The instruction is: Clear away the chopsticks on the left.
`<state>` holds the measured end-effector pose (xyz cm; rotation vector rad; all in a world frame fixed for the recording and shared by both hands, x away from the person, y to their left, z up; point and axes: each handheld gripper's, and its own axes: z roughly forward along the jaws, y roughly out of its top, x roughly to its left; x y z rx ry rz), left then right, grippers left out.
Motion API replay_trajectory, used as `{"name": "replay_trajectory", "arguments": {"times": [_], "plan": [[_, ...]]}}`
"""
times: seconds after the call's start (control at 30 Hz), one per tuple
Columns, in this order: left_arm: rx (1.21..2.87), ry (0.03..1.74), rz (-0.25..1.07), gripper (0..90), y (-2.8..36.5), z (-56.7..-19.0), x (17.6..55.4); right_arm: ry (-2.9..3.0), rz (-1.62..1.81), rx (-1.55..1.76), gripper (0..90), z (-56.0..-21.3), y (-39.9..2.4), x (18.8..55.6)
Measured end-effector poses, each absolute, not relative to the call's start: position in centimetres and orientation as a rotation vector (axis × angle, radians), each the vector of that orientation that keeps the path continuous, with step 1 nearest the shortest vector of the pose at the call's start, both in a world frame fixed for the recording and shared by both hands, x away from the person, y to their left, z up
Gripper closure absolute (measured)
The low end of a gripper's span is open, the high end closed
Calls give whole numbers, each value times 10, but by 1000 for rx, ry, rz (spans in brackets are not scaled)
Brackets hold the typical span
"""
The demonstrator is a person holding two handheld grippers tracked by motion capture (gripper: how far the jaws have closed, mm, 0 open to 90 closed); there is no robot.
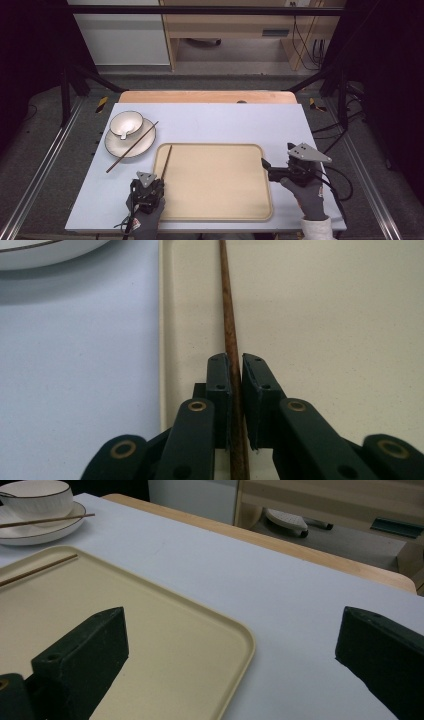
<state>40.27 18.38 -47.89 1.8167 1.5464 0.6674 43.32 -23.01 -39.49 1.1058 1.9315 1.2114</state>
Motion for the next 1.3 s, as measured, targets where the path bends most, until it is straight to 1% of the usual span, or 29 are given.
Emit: {"name": "replay_trajectory", "arguments": {"times": [0.2, 0.27, 0.5, 0.63, 0.77, 0.83, 1.03, 1.17, 1.3], "plan": [[1823, 1539, 663, 799, 184, -478, 403, 1931, 1210, 1102, 8, -394, -230, 433], [1817, 1531, 667, 780, 184, -478, 403, 1929, 1211, 1103, 8, -394, -230, 432], [1760, 1475, 664, 708, 191, -457, 402, 1917, 1220, 1103, 7, -392, -233, 431], [1733, 1377, 630, 634, 198, -440, 403, 1912, 1225, 1100, 7, -391, -234, 430], [1728, 1289, 629, 558, 202, -427, 404, 1912, 1227, 1101, 6, -391, -234, 430], [1751, 1241, 631, 519, 204, -419, 406, 1913, 1226, 1100, 6, -391, -234, 430], [1791, 1170, 638, 394, 214, -398, 417, 1907, 1233, 1097, 5, -389, -235, 429], [1840, 1105, 638, 345, 221, -389, 422, 1904, 1236, 1097, 5, -389, -235, 428], [1856, 1067, 610, 313, 232, -390, 425, 1905, 1234, 1096, 4, -389, -235, 428]]}}
